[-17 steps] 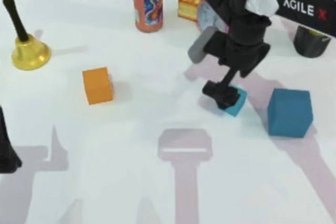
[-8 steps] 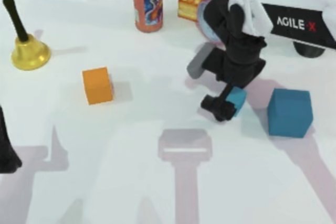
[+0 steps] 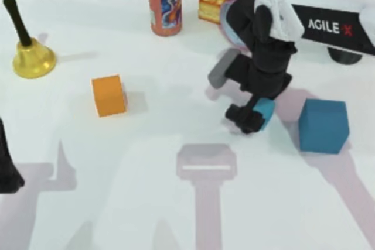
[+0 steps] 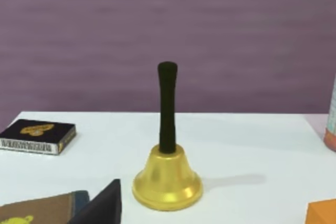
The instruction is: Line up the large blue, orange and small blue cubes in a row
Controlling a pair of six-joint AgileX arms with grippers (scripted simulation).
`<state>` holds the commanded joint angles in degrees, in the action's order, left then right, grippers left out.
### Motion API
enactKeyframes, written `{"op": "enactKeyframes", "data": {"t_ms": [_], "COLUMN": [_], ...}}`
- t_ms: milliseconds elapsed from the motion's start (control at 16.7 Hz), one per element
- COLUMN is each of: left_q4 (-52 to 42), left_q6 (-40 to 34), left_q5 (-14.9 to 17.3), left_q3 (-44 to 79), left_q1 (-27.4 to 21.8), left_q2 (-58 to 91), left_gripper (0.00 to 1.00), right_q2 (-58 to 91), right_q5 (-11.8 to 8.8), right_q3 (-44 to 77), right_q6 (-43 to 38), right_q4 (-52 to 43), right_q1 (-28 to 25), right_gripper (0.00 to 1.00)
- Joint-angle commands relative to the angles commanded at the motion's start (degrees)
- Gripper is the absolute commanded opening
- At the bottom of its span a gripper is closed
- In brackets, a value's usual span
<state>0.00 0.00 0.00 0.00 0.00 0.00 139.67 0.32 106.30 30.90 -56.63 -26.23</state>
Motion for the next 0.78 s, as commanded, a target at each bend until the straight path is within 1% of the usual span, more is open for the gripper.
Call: {"op": "enactKeyframes", "data": {"t_ms": [300, 360, 780], "left_q4": [0.0, 0.0, 0.0], "left_q6": [0.0, 0.0, 0.0], "left_q5": [0.0, 0.0, 0.0], "left_q3": [0.0, 0.0, 0.0], "left_q1": [0.0, 0.0, 0.0], "left_q2": [0.0, 0.0, 0.0], "left_gripper": [1.0, 1.0, 1.0], "right_q2": [0.0, 0.0, 0.0], "right_q5": [0.0, 0.0, 0.0], "right_q3": [0.0, 0.0, 0.0], "right_q6": [0.0, 0.0, 0.0], "right_q4": [0.0, 0.0, 0.0], "right_q1": [0.0, 0.0, 0.0], "right_gripper": [0.02, 0.0, 0.0]}}
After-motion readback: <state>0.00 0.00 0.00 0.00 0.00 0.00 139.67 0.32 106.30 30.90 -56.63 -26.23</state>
